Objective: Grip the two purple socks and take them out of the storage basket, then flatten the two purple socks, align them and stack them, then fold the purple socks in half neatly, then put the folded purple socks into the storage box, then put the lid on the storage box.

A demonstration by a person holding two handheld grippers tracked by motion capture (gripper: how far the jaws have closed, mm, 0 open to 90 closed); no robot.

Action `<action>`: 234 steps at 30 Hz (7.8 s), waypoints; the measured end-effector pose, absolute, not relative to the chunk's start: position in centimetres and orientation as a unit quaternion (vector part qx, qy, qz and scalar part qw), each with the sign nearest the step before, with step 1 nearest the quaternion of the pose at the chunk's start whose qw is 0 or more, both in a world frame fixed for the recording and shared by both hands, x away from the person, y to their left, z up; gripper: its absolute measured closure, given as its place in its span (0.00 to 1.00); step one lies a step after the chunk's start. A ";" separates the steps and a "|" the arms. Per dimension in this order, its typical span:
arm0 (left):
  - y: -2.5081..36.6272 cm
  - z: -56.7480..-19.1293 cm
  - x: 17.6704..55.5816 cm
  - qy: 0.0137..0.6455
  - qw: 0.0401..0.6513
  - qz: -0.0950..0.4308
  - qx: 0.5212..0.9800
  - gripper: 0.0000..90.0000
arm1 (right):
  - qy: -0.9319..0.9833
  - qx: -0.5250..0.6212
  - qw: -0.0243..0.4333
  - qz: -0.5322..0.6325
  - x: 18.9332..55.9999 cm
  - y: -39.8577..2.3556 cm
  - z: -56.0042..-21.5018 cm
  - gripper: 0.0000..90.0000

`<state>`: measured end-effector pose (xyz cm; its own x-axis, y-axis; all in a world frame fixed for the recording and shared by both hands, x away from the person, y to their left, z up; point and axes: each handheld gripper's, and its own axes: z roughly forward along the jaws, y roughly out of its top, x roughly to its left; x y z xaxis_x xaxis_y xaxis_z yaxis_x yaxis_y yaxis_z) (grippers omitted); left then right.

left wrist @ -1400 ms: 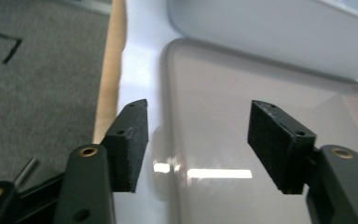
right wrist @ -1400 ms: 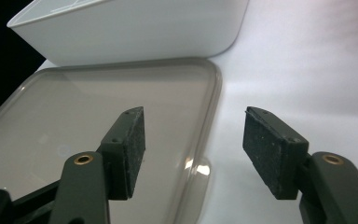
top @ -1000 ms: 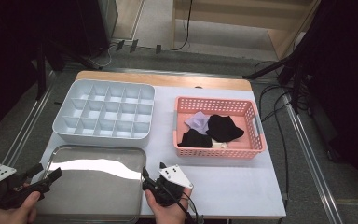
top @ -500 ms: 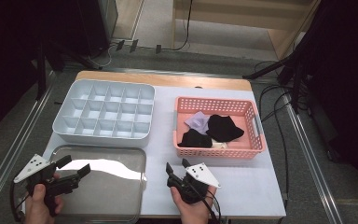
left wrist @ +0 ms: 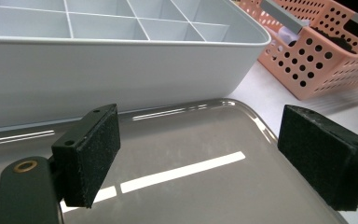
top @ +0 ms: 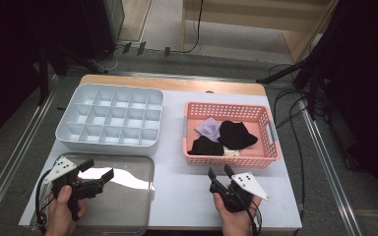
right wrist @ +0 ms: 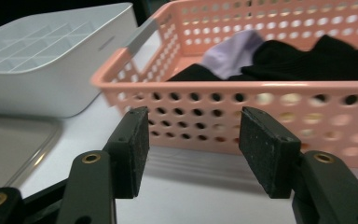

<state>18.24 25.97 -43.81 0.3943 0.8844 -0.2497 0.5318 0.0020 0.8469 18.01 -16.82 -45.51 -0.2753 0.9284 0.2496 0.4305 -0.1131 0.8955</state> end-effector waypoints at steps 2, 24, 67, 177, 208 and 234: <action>25.7 -43.8 18.4 0.518 0.481 0.185 0.683 0.16 | 0.612 0.551 0.261 0.504 18.2 -17.8 -45.5 0.50; 25.3 -44.6 19.3 0.517 0.475 0.206 0.682 0.17 | 0.600 0.569 0.313 0.467 22.1 -24.7 -43.4 0.49; 25.2 -46.5 19.8 0.520 0.454 0.216 0.690 0.25 | 0.703 0.556 0.184 0.402 31.0 -16.8 -43.2 0.62; 26.0 -46.4 19.7 0.527 0.475 0.203 0.675 0.26 | 0.631 0.659 0.145 0.382 32.7 -19.5 -42.8 0.49; 26.0 -46.3 19.6 0.524 0.478 0.208 0.673 0.26 | 0.650 0.652 0.151 0.360 32.7 -18.7 -43.9 0.82; 24.2 -45.6 19.2 0.494 0.506 0.213 0.675 0.24 | 0.614 0.573 0.244 0.485 30.3 -19.1 -43.1 0.82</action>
<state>19.20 24.19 -45.64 0.4219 0.8816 -0.2115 0.4506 -0.0014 0.8927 30.30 -19.09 -43.12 -0.2249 0.9404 0.2552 0.4667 -0.1259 0.8754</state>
